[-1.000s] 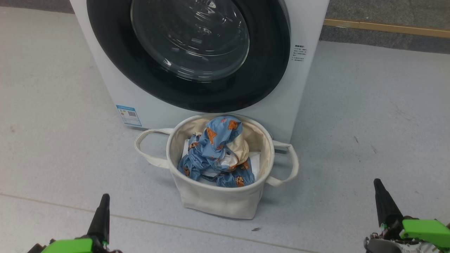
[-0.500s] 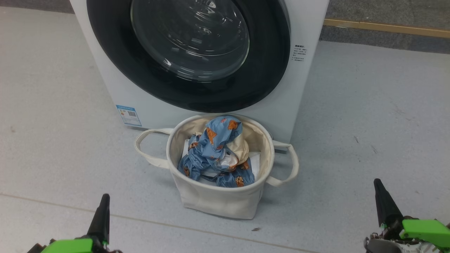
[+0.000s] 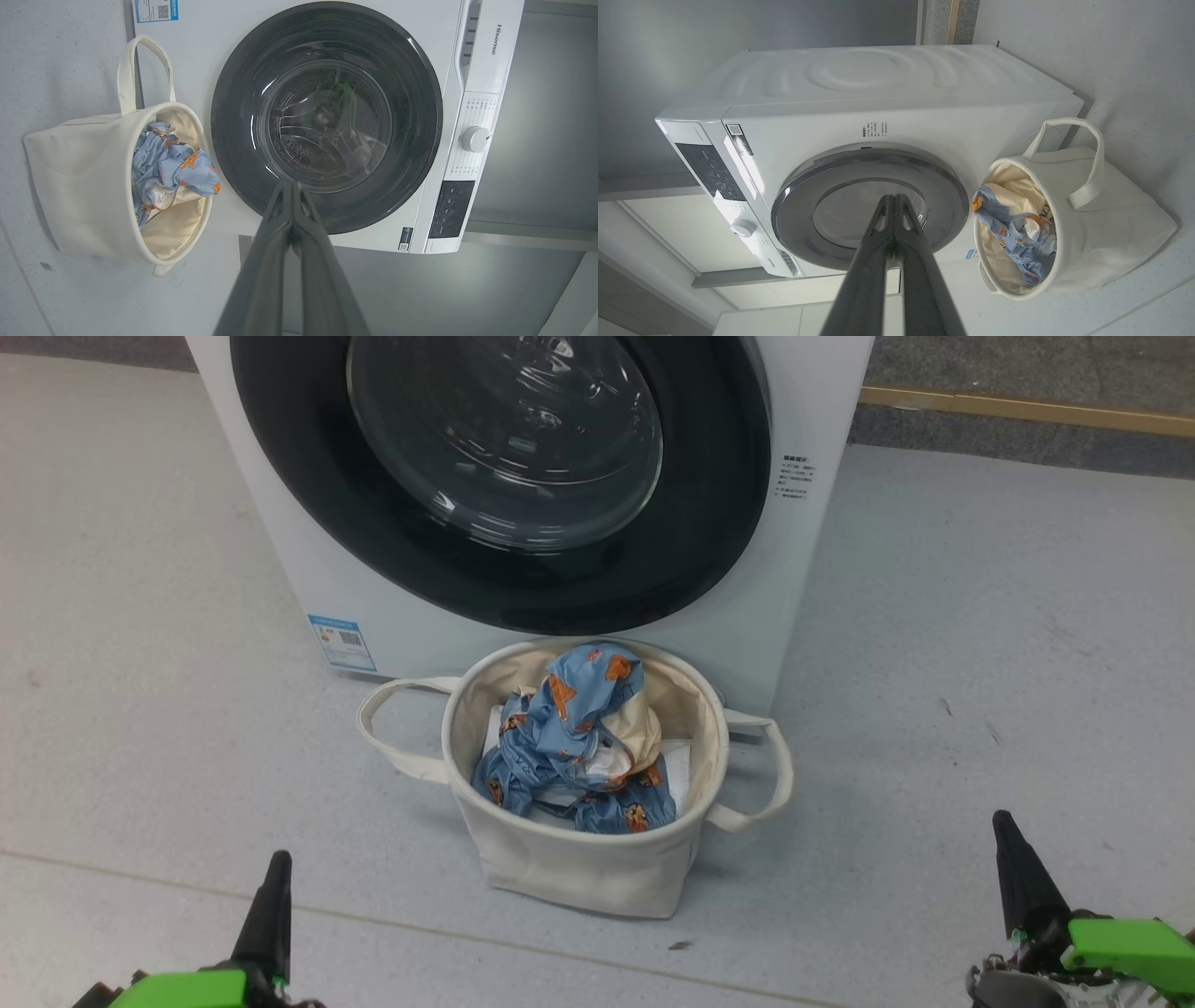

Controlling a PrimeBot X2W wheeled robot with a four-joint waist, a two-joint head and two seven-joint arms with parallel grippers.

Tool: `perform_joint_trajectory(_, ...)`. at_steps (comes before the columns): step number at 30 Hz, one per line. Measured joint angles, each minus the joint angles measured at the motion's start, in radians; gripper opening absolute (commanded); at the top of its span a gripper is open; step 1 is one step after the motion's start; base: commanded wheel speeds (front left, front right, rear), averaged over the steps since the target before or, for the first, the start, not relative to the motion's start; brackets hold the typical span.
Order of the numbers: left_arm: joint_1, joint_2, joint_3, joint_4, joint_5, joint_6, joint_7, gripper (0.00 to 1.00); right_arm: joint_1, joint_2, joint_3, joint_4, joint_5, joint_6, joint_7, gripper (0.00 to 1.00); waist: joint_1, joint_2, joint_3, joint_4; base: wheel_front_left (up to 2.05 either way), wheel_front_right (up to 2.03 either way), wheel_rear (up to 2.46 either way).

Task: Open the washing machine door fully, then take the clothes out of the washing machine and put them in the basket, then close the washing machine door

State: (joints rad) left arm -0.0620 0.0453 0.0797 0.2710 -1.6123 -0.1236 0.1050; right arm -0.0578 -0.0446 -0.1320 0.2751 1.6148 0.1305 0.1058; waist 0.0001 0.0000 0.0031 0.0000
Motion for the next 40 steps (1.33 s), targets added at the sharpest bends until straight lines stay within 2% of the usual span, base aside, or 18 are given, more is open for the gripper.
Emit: perform_joint_trajectory(40, 0.0, 0.0, 0.0, 0.0, 0.0, 0.0, 0.0, 0.0, 0.0, 0.0, -0.001, 0.0, -0.003, 0.0, 0.0, 0.0, 0.0, 0.0, 0.0, 0.0, 0.0, 0.0, 0.0)
